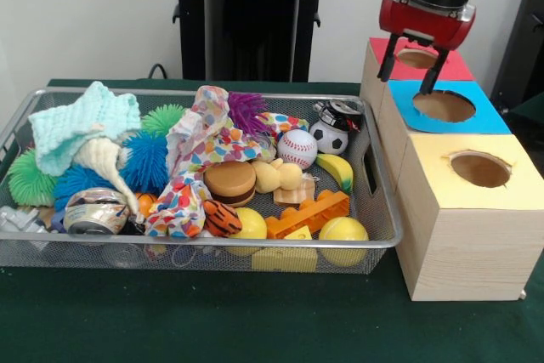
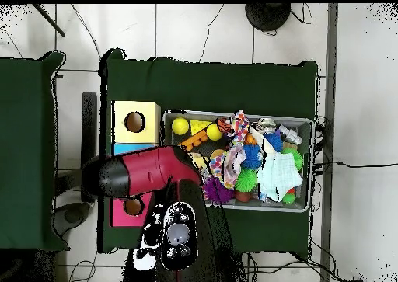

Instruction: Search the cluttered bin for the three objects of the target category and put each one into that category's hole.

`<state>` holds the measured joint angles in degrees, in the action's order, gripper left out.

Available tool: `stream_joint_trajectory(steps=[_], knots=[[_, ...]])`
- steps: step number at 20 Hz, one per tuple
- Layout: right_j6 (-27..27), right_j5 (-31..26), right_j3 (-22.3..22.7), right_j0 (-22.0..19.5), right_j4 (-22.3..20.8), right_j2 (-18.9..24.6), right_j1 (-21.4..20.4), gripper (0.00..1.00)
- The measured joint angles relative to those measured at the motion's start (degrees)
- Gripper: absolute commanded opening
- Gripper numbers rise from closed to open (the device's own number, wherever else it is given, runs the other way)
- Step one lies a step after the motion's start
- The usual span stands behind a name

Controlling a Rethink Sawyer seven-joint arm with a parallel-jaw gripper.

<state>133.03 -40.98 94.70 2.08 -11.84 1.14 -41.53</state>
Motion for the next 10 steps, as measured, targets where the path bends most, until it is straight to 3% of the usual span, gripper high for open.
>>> stream_joint_trajectory(steps=[10], knots=[[0.0, 0.0, -0.04, -0.62, -2.15, 2.04, -0.12, 1.0]])
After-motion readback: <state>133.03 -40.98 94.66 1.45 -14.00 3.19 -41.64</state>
